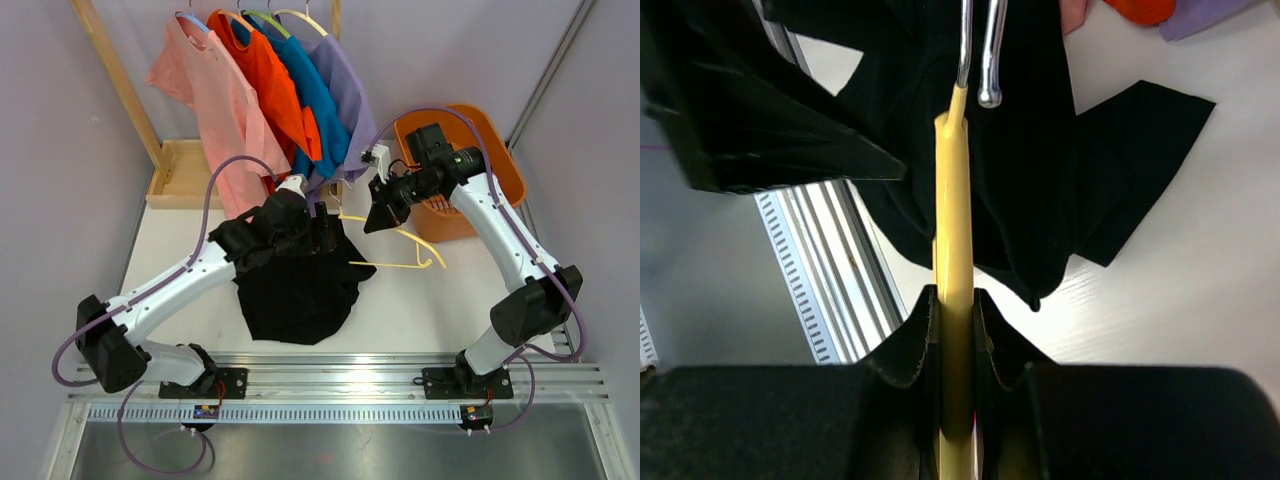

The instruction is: Remove the t-shirt from the hanger

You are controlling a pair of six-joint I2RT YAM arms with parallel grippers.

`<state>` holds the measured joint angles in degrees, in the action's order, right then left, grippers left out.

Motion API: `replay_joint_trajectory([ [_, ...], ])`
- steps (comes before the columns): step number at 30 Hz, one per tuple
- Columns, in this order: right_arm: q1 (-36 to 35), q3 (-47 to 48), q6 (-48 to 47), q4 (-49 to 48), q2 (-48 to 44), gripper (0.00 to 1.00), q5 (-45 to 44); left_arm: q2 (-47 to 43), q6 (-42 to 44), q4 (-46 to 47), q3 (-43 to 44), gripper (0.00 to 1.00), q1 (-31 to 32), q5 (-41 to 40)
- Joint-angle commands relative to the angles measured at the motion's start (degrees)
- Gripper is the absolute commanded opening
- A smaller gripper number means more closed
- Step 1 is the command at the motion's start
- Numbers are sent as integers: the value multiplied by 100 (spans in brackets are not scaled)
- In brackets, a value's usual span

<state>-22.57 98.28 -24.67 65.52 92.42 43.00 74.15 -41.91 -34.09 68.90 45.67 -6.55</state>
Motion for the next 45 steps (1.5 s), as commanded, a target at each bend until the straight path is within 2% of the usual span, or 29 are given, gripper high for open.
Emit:
replay_joint_trajectory([
  [1,-28,95,313,-399,-40,0,226,240,-248,175,457,80,100,-645],
  [2,-28,95,305,-399,-49,0,235,353,-213,157,501,77,109,-724],
  [4,-28,69,313,-417,-66,0,270,433,-160,130,554,64,109,-891],
  [5,-28,77,313,-408,-84,0,270,451,-116,156,554,55,109,-918],
  [6,-28,69,296,-391,-75,0,261,460,-81,200,554,33,109,-945],
  [7,-28,60,235,-373,-84,0,252,451,-72,209,563,20,109,-971],
  [9,-28,33,138,-294,-119,0,226,425,7,201,589,1,109,-1042],
  [10,-28,25,-45,-233,-128,0,226,399,42,183,615,0,100,-1059],
  [16,-20,-45,-1073,391,-268,0,121,-206,218,-308,458,0,4,-1419],
  [20,50,-326,-1523,419,-514,0,-38,-848,201,-625,-59,0,-505,-1463],
  [24,349,-292,-1673,392,-734,0,199,-1332,332,-1055,-613,0,-954,-1552],
  [30,709,15,-1813,392,-918,0,577,-1825,394,-1074,-1370,0,-1411,-1112],
  [36,903,235,-1972,401,-1200,0,1061,-1834,596,-890,-1406,0,-1508,-919],
  [41,921,306,-1998,295,-1393,0,1167,-1834,1034,-425,-1406,1,-1508,-314],
  [42,929,306,-1990,286,-1394,0,1140,-1947,1166,-276,-1423,8,-1508,175],
  [44,930,271,-1981,286,-1367,0,1009,-2167,1639,259,-1520,47,-1508,853],
  [45,921,262,-1963,269,-1367,0,965,-2290,1738,375,-1546,60,-1508,1318],
])
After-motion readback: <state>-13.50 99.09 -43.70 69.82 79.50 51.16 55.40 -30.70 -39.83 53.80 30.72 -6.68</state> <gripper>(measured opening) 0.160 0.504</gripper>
